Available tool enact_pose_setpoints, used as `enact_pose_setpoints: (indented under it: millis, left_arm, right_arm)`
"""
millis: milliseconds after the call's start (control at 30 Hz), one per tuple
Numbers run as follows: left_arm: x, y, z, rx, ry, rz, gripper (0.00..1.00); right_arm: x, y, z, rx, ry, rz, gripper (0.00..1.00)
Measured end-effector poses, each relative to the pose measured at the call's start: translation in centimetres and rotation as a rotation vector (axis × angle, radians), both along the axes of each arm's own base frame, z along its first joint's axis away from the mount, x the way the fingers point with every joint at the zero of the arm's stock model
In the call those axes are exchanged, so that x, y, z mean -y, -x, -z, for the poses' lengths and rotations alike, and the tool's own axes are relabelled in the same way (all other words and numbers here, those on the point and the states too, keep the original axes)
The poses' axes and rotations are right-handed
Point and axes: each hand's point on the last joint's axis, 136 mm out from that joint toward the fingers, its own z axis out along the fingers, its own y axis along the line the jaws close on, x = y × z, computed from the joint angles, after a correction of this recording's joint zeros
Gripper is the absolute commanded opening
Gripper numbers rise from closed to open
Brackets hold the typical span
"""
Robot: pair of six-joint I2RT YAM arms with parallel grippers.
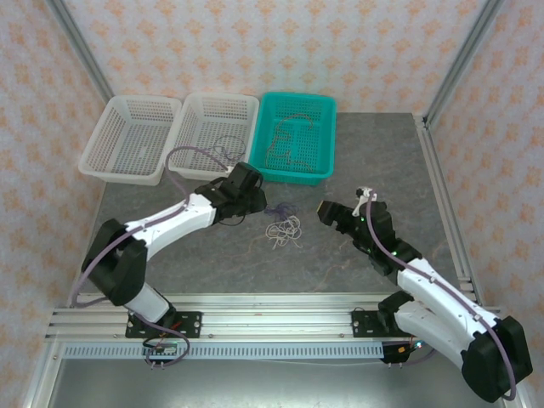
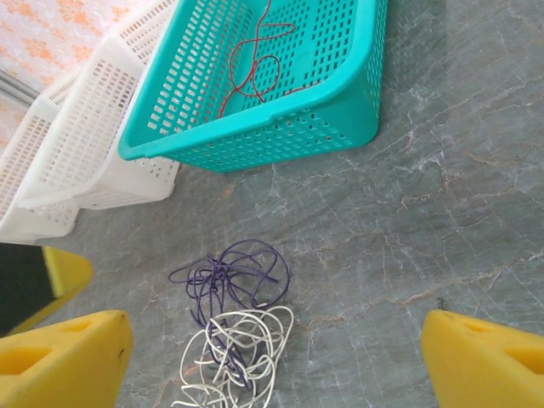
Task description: Untangle the cables
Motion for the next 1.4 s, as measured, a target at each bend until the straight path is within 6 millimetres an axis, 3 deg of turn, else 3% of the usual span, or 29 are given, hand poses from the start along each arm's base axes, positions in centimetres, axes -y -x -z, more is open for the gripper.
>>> enact_pose_setpoints:
  millis: [167,233,333,400,567,700,867,967,1167,1333,1400]
  left_arm:
    - [0.2,-0.4,3.8,-0.075,-0.059,0.000,0.27]
    - [0.3,-0.5,5.1,-0.098,-0.073,0.000,0.33]
    - [0.5,-0.9,6.0,-0.104,-0.074,-0.009,0.42]
    - [0.7,-1.3,6.1,-0.096,-0.069,-0.016,0.42]
    - [1.3,-2.5,6.4,-0.072,-0.035,-0.033,0.31]
    - [1.2,-3.4,7.1,-0.074,0.011,-0.065,0.01]
    - [0.5,-3.2,7.8,-0.082,0.049,-0.090,0.00]
    - [0.6,-2.7,7.2,-0.078,0.074,-0.075,0.00]
    - [1.4,-2.1,3.5,-0.001,0.171,-0.026,0.00]
    - [1.1,-1.3,0.4,0.077,0.209,0.003,0.00]
    - [0.9,-1.1,-0.9,0.106,0.218,0.013,0.00]
  right_arm:
    - [-0.1,-0.1,1.1,-0.038,0.011,0.002,0.88]
    - [-0.2,-0.2,1.6,-0.054,0.013,0.003,0.88]
    - [-0.3,-0.1,1.9,-0.068,0.013,-0.004,0.87]
    - [-0.3,-0.1,2.0,-0.070,0.012,-0.006,0.88]
    - [-0.3,0.1,2.1,-0.081,0.016,-0.009,0.87]
    - [-0.4,0.2,2.2,-0.089,0.018,-0.011,0.87]
    - [-1.5,0.1,1.7,-0.109,-0.005,-0.057,0.85]
    - [-3.2,-0.2,1.4,-0.134,-0.014,-0.114,0.85]
    - [-7.6,-0.9,1.8,-0.184,0.031,-0.219,0.85]
    - [-9.3,-2.4,4.3,-0.275,0.085,-0.220,0.82]
    - [-9.7,-2.9,5.8,-0.329,0.109,-0.215,0.75]
